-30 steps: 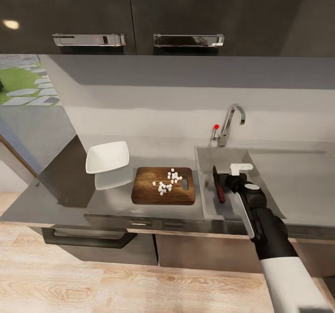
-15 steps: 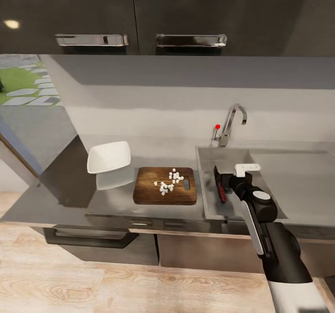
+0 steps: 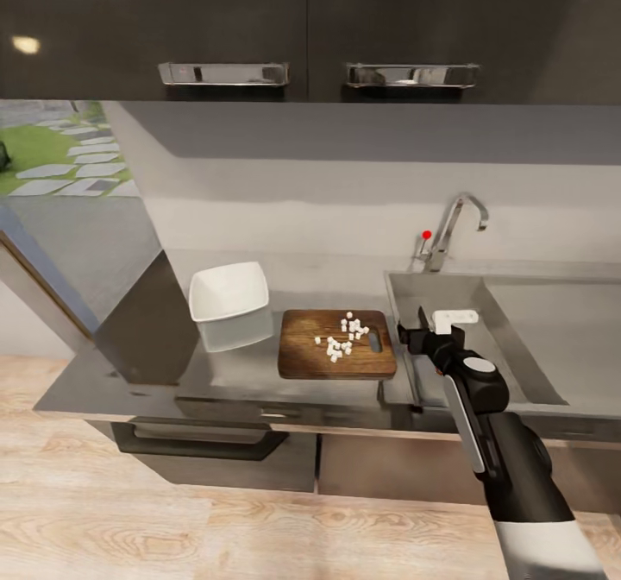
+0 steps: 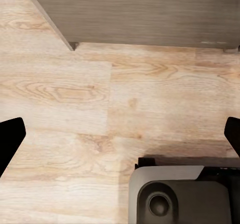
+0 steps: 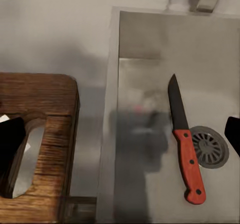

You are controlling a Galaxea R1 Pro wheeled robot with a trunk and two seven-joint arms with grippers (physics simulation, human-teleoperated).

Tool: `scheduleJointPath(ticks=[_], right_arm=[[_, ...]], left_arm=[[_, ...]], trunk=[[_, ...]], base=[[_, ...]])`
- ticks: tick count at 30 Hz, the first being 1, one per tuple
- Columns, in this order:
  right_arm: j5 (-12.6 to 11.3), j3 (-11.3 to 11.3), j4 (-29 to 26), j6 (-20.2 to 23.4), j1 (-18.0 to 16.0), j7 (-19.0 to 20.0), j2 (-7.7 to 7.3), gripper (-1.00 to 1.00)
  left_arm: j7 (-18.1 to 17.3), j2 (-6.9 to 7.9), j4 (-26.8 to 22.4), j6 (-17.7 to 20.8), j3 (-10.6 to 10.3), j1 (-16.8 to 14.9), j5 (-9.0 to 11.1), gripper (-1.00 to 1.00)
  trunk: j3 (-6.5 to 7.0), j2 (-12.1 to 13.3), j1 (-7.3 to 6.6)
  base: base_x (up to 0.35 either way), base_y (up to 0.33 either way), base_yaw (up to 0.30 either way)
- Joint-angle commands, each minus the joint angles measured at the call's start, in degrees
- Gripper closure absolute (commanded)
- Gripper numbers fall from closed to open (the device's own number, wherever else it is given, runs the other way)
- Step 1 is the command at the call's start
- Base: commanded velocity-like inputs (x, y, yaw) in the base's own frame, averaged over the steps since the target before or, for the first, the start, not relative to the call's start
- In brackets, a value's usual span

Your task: In the kitchen, take the Vidalia onion out of the sink, dice it on the chopping board with the paring knife, put the diced onion into the bowl on the countertop, then place both the paring knife and the chopping board into the sink.

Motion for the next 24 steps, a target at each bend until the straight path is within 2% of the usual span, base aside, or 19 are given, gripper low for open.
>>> scheduleJointPath(ticks=[1, 14, 24], right_arm=[[-0.1, 0.2, 0.6, 0.3, 0.0, -0.4, -0.05, -1.0], [0.0, 0.1, 4.5, 0.1, 0.0, -0.3, -0.04, -1.0], [0.0, 0.0, 5.1, 0.0, 0.0, -0.3, -0.04, -1.0]], left_arm=[[0.1, 0.03, -0.1, -0.1, -0.1, 0.0, 0.6, -1.0], [0.1, 0.03, 0.0, -0.1, -0.1, 0.0, 0.6, -1.0], [0.2, 0.03, 0.0, -0.1, -0.2, 0.0, 0.4, -1.0]], trunk=[[-0.08, -0.1, 0.03], [-0.08, -0.1, 0.03], [-0.08, -0.1, 0.03]], base=[[0.036, 0.079, 0.0], [0.091, 0.131, 0.0], [0.008, -0.044, 0.0]])
